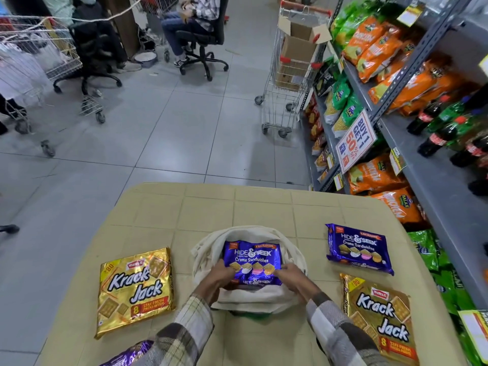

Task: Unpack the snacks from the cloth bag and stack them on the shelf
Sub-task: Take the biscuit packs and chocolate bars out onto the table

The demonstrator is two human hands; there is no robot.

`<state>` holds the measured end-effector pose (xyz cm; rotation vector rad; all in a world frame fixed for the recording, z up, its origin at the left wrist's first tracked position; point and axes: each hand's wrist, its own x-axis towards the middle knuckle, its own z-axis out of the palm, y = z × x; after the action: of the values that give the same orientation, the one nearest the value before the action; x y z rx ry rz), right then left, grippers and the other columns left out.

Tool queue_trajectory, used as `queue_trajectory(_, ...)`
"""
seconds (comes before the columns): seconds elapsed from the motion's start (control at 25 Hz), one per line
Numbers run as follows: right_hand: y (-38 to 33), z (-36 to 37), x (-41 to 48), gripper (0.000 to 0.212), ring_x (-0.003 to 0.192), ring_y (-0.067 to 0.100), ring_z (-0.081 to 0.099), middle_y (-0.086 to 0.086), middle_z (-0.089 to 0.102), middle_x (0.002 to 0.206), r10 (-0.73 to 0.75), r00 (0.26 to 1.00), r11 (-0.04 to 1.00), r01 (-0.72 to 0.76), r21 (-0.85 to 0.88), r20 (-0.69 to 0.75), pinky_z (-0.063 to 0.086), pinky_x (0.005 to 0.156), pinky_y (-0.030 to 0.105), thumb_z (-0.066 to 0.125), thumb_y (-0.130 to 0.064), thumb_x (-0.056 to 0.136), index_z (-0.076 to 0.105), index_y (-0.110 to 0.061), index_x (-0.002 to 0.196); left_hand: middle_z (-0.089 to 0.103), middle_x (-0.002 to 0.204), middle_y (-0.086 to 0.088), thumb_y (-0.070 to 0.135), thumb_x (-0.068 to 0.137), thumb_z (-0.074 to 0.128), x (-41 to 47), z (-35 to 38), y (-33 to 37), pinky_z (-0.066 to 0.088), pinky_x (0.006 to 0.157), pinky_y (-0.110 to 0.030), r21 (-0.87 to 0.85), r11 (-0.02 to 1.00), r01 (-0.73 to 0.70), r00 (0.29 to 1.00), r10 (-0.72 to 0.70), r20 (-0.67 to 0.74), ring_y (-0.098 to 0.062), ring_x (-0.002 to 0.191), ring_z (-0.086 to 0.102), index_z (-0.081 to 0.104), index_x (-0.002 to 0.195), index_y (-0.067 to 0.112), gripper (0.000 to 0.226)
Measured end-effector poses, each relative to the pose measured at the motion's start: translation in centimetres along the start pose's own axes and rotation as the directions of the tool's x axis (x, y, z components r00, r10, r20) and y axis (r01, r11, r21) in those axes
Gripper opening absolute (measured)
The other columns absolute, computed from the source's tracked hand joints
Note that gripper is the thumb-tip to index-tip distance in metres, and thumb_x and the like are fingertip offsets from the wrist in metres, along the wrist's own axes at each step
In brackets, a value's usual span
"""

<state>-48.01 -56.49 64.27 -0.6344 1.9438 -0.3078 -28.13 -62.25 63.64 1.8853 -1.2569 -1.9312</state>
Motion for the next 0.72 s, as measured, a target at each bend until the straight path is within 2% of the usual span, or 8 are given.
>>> queue_trajectory(0.08, 0.0, -0.6, -0.2, 0.011, 0.064, 0.013, 0.058, 0.003, 0.067, 0.085, 0.006, 1.0, 0.998, -0.006, 0.057, -0.006, 0.043, 0.053, 0.023, 0.058, -0.018, 0.091, 0.066, -0.012, 0.094, 0.072, 0.077, 0.001, 0.005, 0.095, 0.054, -0.3, -0.2, 0.2, 0.05, 0.041, -0.018, -0.077, 0.997, -0.005, 0.999, 0.003, -0.033, -0.01, 0.057, 0.068, 0.062, 0.107, 0.009, 0.016)
queue_trajectory(0.16, -0.1, -1.1, -0.1, 0.021, 0.084, 0.023, 0.07, 0.008, 0.074, 0.099, 0.004, 0.999, 0.981, 0.006, 0.193, -0.052, 0.058, 0.071, 0.031, 0.06, -0.019, 0.09, 0.069, -0.007, 0.105, 0.07, 0.089, -0.008, 0.012, 0.101, 0.046, -0.6, -0.2, 0.4, 0.053, 0.04, -0.024, -0.189, 0.982, 0.004, 0.996, -0.022, -0.09, -0.015, 0.05, 0.069, 0.054, 0.114, 0.004, 0.017)
queue_trajectory(0.24, -0.7, -1.8, -0.2, 0.029, 0.098, 0.029, 0.07, 0.013, 0.074, 0.106, 0.015, 0.994, 0.968, 0.012, 0.252, -0.105, 0.058, 0.078, 0.034, 0.062, -0.025, 0.09, 0.067, -0.007, 0.111, 0.07, 0.087, -0.012, 0.013, 0.103, 0.044, -1.0, 0.0, 0.6, 0.055, 0.041, -0.025, -0.283, 0.958, 0.044, 0.994, -0.07, -0.084, -0.019, 0.047, 0.07, 0.05, 0.115, 0.004, 0.017)
queue_trajectory(0.36, -1.3, -2.3, -1.1, 0.034, 0.103, 0.03, 0.069, 0.014, 0.071, 0.114, 0.068, 0.997, 0.969, -0.076, 0.235, 0.041, 0.058, 0.081, 0.036, 0.061, -0.029, 0.095, 0.06, -0.007, 0.121, 0.069, 0.095, -0.014, 0.008, 0.101, 0.045, -1.7, 0.1, 0.3, 0.059, 0.045, -0.029, -0.349, 0.934, 0.077, 0.991, -0.11, -0.075, -0.022, 0.05, 0.071, 0.047, 0.12, 0.003, 0.02)
queue_trajectory(0.44, -1.0, -2.3, -1.7, 0.037, 0.102, 0.03, 0.07, 0.015, 0.071, 0.114, 0.103, 0.985, 0.967, -0.131, 0.22, 0.136, 0.058, 0.074, 0.033, 0.057, -0.029, 0.099, 0.055, -0.006, 0.127, 0.067, 0.106, -0.015, 0.006, 0.099, 0.047, -2.0, -0.1, -0.3, 0.062, 0.052, -0.032, -0.36, 0.931, 0.066, 0.993, -0.096, -0.068, -0.026, 0.059, 0.073, 0.048, 0.122, 0.002, 0.023)
queue_trajectory(0.52, -0.5, -2.2, -2.5, 0.035, 0.088, 0.025, 0.071, 0.012, 0.073, 0.106, 0.115, 0.98, 0.951, -0.156, 0.269, 0.162, 0.055, 0.06, 0.028, 0.054, -0.028, 0.101, 0.053, -0.006, 0.128, 0.07, 0.102, -0.013, 0.003, 0.098, 0.049, -2.7, -0.2, -1.0, 0.063, 0.064, -0.037, -0.39, 0.919, 0.056, 0.996, -0.079, -0.043, -0.031, 0.067, 0.075, 0.052, 0.12, 0.004, 0.023)
queue_trajectory(0.64, 0.3, -2.9, -3.1, 0.037, 0.084, 0.017, 0.067, 0.007, 0.07, 0.107, 0.062, 0.989, 0.962, -0.095, 0.255, 0.134, 0.051, 0.053, 0.023, 0.056, -0.032, 0.1, 0.048, -0.009, 0.128, 0.074, 0.101, -0.014, 0.004, 0.098, 0.05, -4.1, -0.3, -1.5, 0.062, 0.074, -0.039, -0.467, 0.882, 0.065, 0.997, -0.073, 0.001, -0.035, 0.079, 0.076, 0.058, 0.114, 0.008, 0.018)
queue_trajectory(0.72, 1.0, -3.7, -3.6, 0.033, 0.08, 0.014, 0.069, 0.003, 0.071, 0.097, 0.0, 0.992, 0.954, -0.039, 0.296, 0.13, 0.052, 0.048, 0.02, 0.063, -0.032, 0.096, 0.05, -0.011, 0.119, 0.076, 0.104, -0.013, 0.008, 0.098, 0.051, -5.0, -0.4, -1.8, 0.057, 0.077, -0.036, -0.448, 0.893, 0.05, 0.998, -0.059, -0.005, -0.034, 0.083, 0.075, 0.06, 0.112, 0.012, 0.017)
